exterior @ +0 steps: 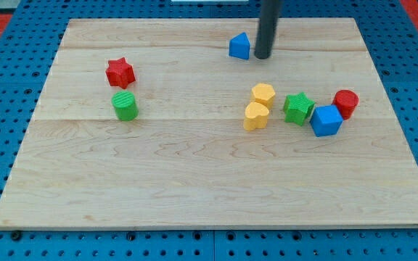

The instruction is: Push the blue triangle vertical to the green circle

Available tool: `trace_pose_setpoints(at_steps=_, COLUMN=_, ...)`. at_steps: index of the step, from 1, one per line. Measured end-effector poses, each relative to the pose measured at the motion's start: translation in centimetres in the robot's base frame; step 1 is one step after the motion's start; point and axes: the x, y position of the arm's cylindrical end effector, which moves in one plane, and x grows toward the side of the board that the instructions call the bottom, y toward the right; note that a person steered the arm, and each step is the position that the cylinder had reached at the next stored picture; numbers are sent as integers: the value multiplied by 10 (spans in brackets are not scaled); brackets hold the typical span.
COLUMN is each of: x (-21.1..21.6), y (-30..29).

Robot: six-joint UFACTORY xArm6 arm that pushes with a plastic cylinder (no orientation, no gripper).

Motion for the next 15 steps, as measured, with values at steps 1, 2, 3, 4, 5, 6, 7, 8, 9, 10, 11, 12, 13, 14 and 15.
trace_pose_setpoints(at_steps=1, x=-29, y=-41)
trace_pose_setpoints(at_steps=2, x=-30, y=-128)
trace_pose_setpoints(at_steps=3, x=-40, y=-161)
trace_pose_setpoints(at_steps=4, x=-75, y=-212)
trace_pose_setpoints(at_steps=5, x=-42, y=-234)
trace_pose_setpoints(at_steps=6, x=-65, y=-217)
trace_pose_setpoints(at_steps=7, x=-76, y=-182)
trace_pose_setpoints(at_steps=8, x=-42, y=-177)
trace_pose_setpoints(at_steps=9, x=-19, y=-202)
trace_pose_setpoints(at_steps=10, x=-21, y=-181)
trace_pose_setpoints(at_steps=11, x=6, y=-162)
trace_pose_setpoints(at_steps=12, x=31, y=-201)
trace_pose_setpoints(at_steps=13, x=35, y=-209)
trace_pose_setpoints(at_steps=14, x=41, y=-209)
trace_pose_setpoints(at_steps=15, x=68, y=-206)
